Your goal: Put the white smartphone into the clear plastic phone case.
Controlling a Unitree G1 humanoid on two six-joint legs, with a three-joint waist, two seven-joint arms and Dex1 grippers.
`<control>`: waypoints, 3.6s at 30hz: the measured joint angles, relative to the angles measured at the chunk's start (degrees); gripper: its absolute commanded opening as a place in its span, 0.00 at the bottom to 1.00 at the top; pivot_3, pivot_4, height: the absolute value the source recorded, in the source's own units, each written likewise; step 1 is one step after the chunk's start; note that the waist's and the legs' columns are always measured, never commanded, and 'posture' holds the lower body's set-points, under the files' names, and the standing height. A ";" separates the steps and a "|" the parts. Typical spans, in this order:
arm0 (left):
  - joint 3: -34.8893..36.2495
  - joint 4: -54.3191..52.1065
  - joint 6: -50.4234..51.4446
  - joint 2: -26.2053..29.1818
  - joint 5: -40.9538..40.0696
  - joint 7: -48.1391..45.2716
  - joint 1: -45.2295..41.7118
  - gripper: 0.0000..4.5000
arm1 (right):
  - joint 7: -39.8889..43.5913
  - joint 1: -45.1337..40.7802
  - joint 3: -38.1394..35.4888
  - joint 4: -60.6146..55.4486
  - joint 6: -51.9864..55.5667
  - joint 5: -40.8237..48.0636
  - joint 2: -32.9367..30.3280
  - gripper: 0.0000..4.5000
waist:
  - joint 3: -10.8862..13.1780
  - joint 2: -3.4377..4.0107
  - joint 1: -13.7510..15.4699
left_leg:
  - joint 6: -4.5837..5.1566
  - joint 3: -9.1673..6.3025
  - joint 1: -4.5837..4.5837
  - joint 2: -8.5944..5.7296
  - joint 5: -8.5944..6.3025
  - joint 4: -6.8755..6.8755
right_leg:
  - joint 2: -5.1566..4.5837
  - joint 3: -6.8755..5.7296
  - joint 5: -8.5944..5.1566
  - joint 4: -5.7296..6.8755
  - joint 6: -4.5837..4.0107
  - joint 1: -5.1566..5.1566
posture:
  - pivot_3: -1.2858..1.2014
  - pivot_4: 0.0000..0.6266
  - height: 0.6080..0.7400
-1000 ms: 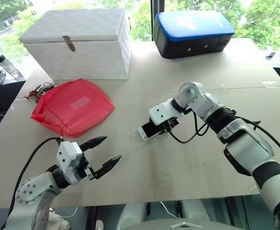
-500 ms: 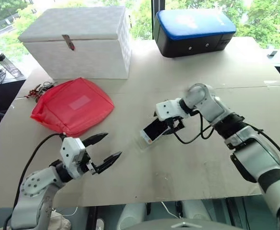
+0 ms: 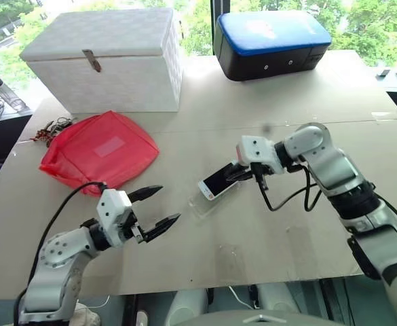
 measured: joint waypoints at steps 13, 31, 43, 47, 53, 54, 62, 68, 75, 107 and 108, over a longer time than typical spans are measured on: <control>-0.57 0.43 0.42 0.05 1.13 2.32 -0.63 1.00 | -5.67 4.89 9.88 9.79 -3.21 -1.88 6.69 0.02 | 0.00 -0.01 -0.06 | 0.00 0.04 0.04 0.00 0.00 0.09 | 0.01 0.04 0.00 0.15 0.00 -0.06 | 0.52 0.24 1.00; 1.88 2.94 1.11 0.00 1.56 7.52 -5.08 1.00 | -19.75 -3.74 2.67 30.79 -10.69 -2.59 18.76 0.02 | 0.00 -0.01 -0.32 | -0.17 0.15 0.11 -0.02 0.10 0.18 | 0.05 0.18 0.00 0.70 -0.01 -0.23 | 0.52 0.24 1.00; 0.85 4.42 -1.03 -1.60 2.83 7.96 -5.20 1.00 | -29.58 -14.94 -5.99 31.23 -2.11 0.61 16.25 0.02 | 0.01 0.01 -0.26 | -0.18 0.20 0.16 -0.03 0.11 0.19 | 0.05 0.22 0.00 0.75 -0.01 -0.28 | 0.52 0.24 1.00; -0.29 4.98 -1.51 -2.22 3.36 7.84 -5.23 1.00 | -30.82 -18.68 -4.58 45.07 -10.48 -4.81 14.91 0.02 | 0.01 0.00 -0.32 | -0.17 0.24 0.07 -0.04 0.10 0.14 | 0.02 0.23 0.00 0.70 -0.01 -0.31 | 0.52 0.24 1.00; -0.37 5.55 -2.70 -2.23 3.49 7.28 -5.64 1.00 | -23.18 -20.13 -2.11 55.53 -18.28 -7.95 15.85 0.02 | 0.01 0.00 -2.17 | -0.17 0.27 0.09 -0.02 0.11 0.12 | 0.03 0.27 0.00 0.74 -0.01 -0.33 | 0.52 0.24 1.00; -0.35 5.55 -2.82 -2.23 3.49 7.26 -5.49 1.00 | -22.39 -20.47 -1.91 56.39 -19.08 -8.29 15.93 0.02 | 0.01 0.00 -2.37 | -0.17 0.27 0.10 -0.02 0.11 0.13 | 0.03 0.27 0.00 0.76 -0.01 -0.33 | 0.52 0.24 1.00; 1.08 5.43 -2.90 -2.13 2.96 6.88 -2.72 1.00 | -18.52 -21.01 -1.83 58.50 -21.92 -9.50 16.40 0.02 | 0.01 0.00 -2.87 | -0.17 0.26 0.10 -0.02 0.11 0.14 | 0.03 0.28 0.00 0.77 -0.01 -0.32 | 0.52 0.24 1.00; 1.58 5.42 -2.87 -1.20 1.59 5.51 -2.81 1.00 | -18.26 -20.95 -2.40 58.48 -21.91 -9.90 16.37 0.02 | 0.01 0.01 -2.82 | -0.17 0.25 0.10 -0.02 0.11 0.15 | 0.03 0.28 0.00 0.77 -0.01 -0.32 | 0.52 0.24 1.00; 1.59 5.73 -2.87 -1.10 1.53 5.24 -3.18 1.00 | -16.30 -19.02 -6.05 46.58 -16.57 -5.89 14.85 0.02 | 0.01 0.01 -2.84 | -0.17 0.24 0.10 -0.02 0.11 0.15 | 0.03 0.28 0.00 0.78 -0.01 -0.32 | 0.52 0.24 1.00; 3.15 8.58 6.59 2.68 -1.07 5.63 -8.92 1.00 | -26.67 -5.60 -2.31 39.18 -9.09 -8.04 21.54 0.02 | -1.16 0.15 -0.98 | 0.09 0.40 2.08 0.00 -0.04 -0.59 | 0.08 0.53 -0.01 0.72 -0.04 1.21 | 0.52 0.24 1.00; 2.70 8.55 8.21 2.76 -0.96 6.53 -10.06 1.00 | -26.54 -4.92 -2.25 37.14 -8.21 -7.95 20.84 0.02 | -1.14 0.13 -0.75 | 0.04 0.39 1.92 -0.01 -0.02 -0.59 | 0.07 0.52 -0.01 0.71 -0.04 1.06 | 0.52 0.24 1.00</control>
